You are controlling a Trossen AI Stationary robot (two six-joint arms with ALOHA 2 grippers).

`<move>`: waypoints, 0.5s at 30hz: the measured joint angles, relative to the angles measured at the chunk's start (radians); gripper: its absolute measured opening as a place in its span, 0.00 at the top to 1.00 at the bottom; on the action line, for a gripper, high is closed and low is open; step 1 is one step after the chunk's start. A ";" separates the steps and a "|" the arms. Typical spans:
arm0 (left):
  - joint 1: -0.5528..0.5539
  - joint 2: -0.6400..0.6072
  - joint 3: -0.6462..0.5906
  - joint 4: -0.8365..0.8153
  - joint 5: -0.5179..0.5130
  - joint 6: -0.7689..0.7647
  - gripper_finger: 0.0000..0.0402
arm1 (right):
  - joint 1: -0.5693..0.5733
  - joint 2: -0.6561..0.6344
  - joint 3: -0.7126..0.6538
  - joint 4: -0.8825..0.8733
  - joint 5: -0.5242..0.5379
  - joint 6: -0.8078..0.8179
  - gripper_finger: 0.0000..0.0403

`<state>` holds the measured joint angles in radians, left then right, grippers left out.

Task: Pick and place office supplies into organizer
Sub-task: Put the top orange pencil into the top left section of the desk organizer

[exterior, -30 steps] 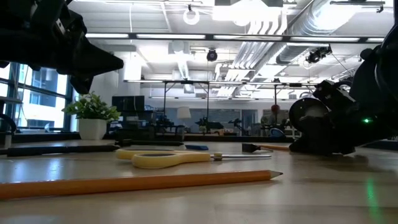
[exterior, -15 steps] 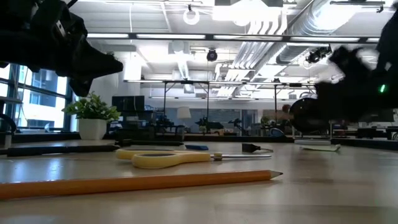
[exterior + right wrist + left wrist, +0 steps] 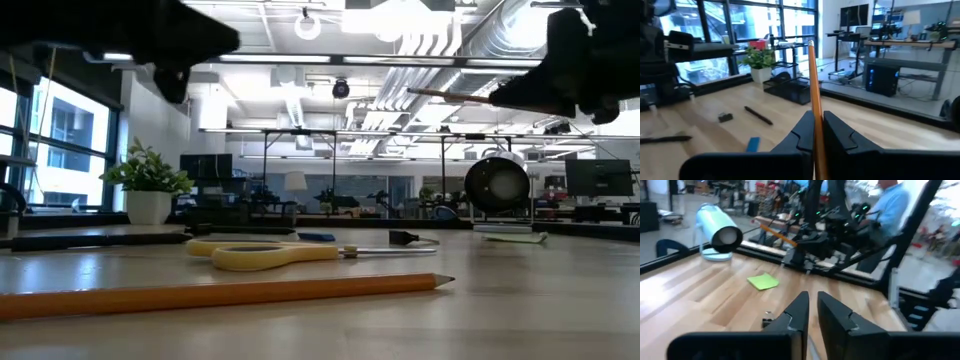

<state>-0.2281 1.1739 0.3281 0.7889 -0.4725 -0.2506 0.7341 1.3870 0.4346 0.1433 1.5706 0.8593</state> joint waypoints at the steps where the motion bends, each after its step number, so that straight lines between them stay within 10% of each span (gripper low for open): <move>1: 0.013 0.013 0.030 -0.029 -0.003 -0.009 0.89 | -0.008 -0.012 0.000 0.013 0.001 -0.027 0.98; 9: 0.141 0.019 0.205 -0.172 0.088 -0.015 0.70 | -0.050 -0.149 0.001 0.182 -0.096 -0.399 0.99; 15: 0.206 0.018 0.256 -0.215 0.298 -0.008 0.65 | -0.158 -0.260 0.002 0.275 -0.395 -0.639 0.99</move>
<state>-0.0218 1.1923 0.5844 0.5742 -0.1742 -0.2583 0.5757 1.1273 0.4362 0.4185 1.1758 0.2207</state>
